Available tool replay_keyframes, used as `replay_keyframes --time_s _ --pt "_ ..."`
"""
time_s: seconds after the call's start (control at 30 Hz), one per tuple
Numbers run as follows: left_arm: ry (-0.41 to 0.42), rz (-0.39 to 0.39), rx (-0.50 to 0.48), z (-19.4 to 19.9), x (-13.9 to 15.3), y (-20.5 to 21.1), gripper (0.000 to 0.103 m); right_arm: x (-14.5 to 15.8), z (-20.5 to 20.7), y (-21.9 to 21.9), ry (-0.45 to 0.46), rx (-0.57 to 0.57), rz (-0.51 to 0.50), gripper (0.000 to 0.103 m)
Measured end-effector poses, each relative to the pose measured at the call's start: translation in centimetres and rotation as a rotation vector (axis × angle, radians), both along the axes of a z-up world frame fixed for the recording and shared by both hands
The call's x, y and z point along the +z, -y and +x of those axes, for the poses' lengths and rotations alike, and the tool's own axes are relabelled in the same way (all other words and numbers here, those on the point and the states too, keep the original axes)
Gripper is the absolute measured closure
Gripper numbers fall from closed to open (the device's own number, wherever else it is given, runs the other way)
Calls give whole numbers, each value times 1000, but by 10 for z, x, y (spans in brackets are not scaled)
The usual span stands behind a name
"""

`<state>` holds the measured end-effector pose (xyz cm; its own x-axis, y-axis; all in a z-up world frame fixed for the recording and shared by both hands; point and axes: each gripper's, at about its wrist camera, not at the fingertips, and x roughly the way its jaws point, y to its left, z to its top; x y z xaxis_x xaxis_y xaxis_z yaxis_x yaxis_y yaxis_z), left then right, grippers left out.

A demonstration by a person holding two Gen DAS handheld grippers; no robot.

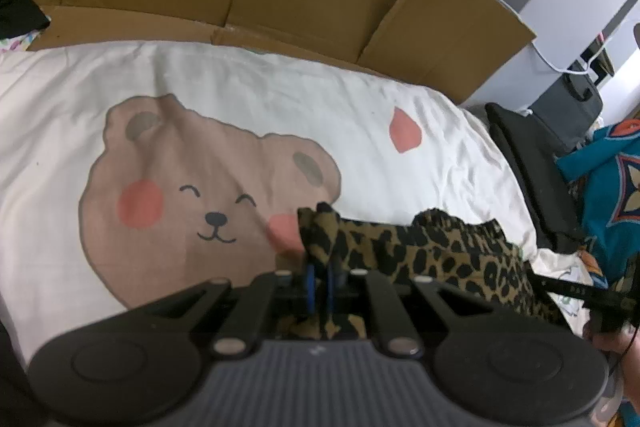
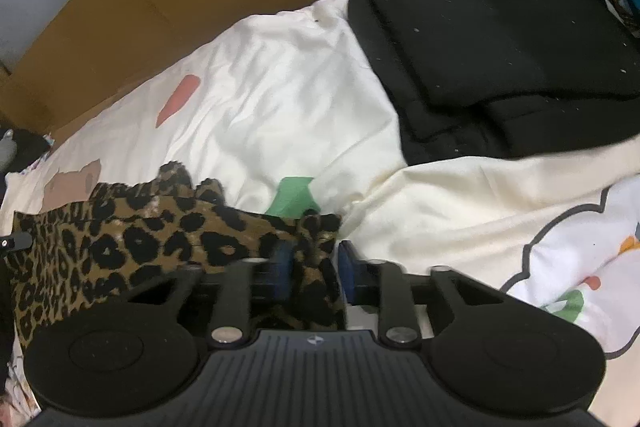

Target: Fold clothes

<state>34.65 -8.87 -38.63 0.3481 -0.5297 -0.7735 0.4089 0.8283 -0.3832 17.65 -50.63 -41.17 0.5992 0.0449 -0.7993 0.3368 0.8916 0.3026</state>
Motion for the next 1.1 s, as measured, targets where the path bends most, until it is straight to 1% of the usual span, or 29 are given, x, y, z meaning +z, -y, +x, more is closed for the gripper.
replay_keyframes --time_s 0.03,0.1,0.17,0.33,0.43,0.53,0.63,0.77,0.9,1.03,1.1 --pt "1 -3 4 0 1 0 97 4 -1 -1 7 -3 -10 98" --pt "6 -13 16 -2 4 -1 97 14 -6 -1 30 -22 -29 99" --pt "20 -26 25 -5 10 -2 97 27 -12 2 67 -50 -30 99" --pt "55 -68 35 -8 31 -4 97 65 -24 6 150 -77 -35 99" --pt "66 -90 44 -5 40 -3 97 73 -23 8 167 -87 -33 99" --pt "59 -87 51 1 39 0 97 81 -21 11 181 -97 -31 99" --pt "45 -59 49 10 27 5 97 71 -11 11 152 -96 -35 99" --pt "-1 -30 62 24 3 9 97 51 5 11 103 -74 -46 99" --pt "-47 -15 96 31 -18 9 97 31 22 10 57 -45 -58 99" --pt "-65 8 95 35 -31 15 96 21 32 10 39 -35 -62 98" --pt "-65 34 97 36 -30 18 93 19 36 8 20 -25 -72 97"
